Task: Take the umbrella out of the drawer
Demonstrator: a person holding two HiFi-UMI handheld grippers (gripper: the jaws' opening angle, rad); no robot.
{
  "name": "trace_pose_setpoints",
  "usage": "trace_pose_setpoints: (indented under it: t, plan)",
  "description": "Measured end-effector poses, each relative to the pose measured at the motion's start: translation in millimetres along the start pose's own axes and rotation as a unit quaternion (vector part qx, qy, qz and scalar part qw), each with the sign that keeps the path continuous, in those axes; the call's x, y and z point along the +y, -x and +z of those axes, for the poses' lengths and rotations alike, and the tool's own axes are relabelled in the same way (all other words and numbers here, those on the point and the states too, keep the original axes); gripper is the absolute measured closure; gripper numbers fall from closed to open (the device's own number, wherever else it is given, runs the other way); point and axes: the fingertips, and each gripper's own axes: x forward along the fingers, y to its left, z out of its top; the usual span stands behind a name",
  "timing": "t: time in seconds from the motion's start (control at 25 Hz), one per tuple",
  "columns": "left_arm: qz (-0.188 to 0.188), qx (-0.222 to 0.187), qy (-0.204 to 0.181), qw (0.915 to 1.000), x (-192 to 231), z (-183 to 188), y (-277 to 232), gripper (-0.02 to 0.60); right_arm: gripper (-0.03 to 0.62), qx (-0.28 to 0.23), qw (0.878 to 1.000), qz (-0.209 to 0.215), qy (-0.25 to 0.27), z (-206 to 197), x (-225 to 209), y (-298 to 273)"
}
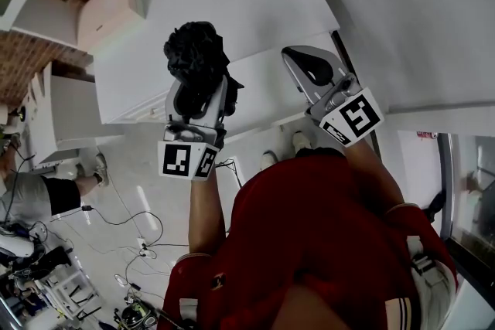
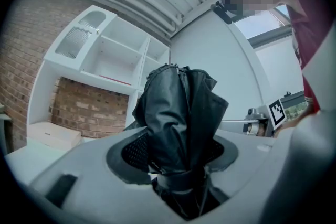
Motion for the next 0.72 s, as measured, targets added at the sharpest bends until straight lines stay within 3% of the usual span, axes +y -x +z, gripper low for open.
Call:
trace_pose_setpoints:
  t: [0.72]
  plan:
    - [0.000, -0.030, 0.001, 0.9995, 10.7, 18.8, 22.3, 0.342, 0.583, -0.004, 1.000, -0.003, 0.029, 7.2, 22.8, -1.6]
